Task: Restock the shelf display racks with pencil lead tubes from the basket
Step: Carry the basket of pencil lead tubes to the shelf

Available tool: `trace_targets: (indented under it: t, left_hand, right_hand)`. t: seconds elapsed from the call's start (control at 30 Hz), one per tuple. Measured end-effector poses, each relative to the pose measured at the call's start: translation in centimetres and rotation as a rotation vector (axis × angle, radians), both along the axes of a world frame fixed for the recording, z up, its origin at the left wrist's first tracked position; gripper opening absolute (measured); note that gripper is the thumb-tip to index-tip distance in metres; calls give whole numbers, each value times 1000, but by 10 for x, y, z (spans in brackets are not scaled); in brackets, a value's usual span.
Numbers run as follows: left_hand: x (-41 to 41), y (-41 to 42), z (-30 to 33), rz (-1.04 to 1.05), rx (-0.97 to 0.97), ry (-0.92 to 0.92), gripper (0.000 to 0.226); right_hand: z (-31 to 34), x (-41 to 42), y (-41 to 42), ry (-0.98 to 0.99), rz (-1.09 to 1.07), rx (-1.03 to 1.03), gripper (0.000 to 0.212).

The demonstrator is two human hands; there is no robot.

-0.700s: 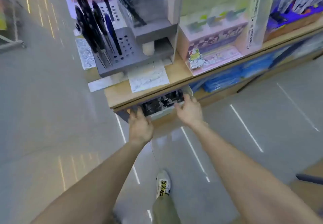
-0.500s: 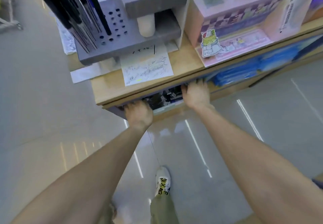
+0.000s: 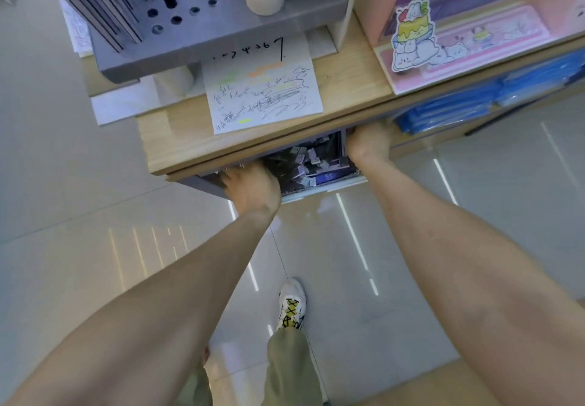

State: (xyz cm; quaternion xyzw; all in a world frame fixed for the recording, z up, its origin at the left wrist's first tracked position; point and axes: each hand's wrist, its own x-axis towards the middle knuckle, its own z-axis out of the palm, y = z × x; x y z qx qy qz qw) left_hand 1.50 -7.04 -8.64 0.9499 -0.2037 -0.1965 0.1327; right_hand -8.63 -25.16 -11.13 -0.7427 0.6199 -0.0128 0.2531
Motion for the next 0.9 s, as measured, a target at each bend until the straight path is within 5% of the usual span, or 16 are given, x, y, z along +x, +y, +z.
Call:
trace_targets:
  t: [0.23,0.4,0.57,0.9]
  left_hand:
    - [-33,57,9,86,-304,196,73]
    - [-52,112,47,148,-184,325,62]
    - [-33,190,113,90,-53,280,28]
    - [113,375,282,38,-165,41,25]
  right_hand:
    - [18,-71,50,-23,-70,56,32]
    - [55,-122,110,-15,-83,121,22]
    - [132,-130,193,-60,-92,159,22]
    - [298,22,333,-206,178,114,17]
